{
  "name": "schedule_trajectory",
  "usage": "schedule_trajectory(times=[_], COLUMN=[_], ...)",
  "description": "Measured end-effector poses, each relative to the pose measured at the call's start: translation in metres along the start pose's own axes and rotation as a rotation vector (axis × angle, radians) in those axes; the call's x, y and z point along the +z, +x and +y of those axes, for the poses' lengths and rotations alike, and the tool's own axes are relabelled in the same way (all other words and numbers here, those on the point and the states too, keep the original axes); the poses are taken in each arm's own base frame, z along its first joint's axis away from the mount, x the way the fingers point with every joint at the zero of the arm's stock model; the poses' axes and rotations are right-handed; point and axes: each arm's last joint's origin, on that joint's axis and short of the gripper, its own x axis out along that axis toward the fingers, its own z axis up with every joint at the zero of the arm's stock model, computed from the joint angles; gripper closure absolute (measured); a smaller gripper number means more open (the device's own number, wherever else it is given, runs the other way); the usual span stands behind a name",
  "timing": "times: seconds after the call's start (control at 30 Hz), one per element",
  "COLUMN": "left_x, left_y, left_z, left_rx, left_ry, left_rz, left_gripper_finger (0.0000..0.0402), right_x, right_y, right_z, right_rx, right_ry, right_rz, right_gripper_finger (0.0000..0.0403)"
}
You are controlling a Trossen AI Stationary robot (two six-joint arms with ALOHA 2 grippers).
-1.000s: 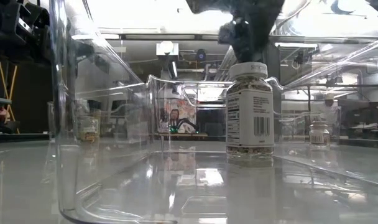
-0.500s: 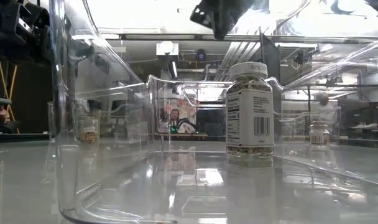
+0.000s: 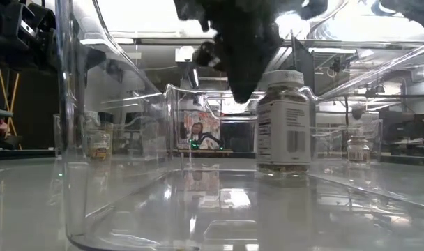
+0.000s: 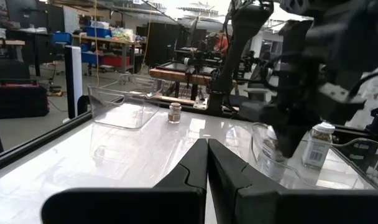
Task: Sort spices by type
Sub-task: Put the top right white seasoning bottle into the bottom transparent bin, then put the bottom right white seasoning bottle into the bottom transparent bin
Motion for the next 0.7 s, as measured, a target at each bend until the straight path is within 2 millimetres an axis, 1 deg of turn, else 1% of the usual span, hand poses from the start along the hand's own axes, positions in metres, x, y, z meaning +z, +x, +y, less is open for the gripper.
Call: schedule_trajectory(times=[0.1, 0.33, 0.43, 0.5, 0.6, 0.7], left_x=[0.0, 0.0, 0.0, 0.0, 0.0, 0.0], left_y=[0.0, 0.0, 0.0, 0.0, 0.0, 0.0], left_z=[0.0, 0.0, 0.0, 0.0, 0.0, 0.0], left_rx=[0.0, 0.0, 0.0, 0.0, 0.0, 0.0], left_ry=[0.0, 0.0, 0.0, 0.0, 0.0, 0.0], left_rz=[0.0, 0.0, 0.0, 0.0, 0.0, 0.0], left_gripper_finger=[0.0402, 0.0402, 0.0402, 0.0402, 0.0401, 0.0401], right_x=[-0.001, -0.005, -0.003, 0.003, 0.011, 0.013], right_y=[0.005, 0.004, -0.003, -0.016, -0.049, -0.08], right_z=[0.0, -0.004, -0.008, -0.01, -0.014, -0.019], right_rx=[0.006, -0.077, -0.087, -0.107, -0.155, -0.182], right_ry=[0.002, 0.031, 0.03, 0.01, -0.015, 0.018], right_rz=[0.028, 0.075, 0.048, -0.006, -0.122, -0.206], right_gripper_finger=[0.0402, 0.0402, 0.0402, 0.0402, 0.0402, 0.0402])
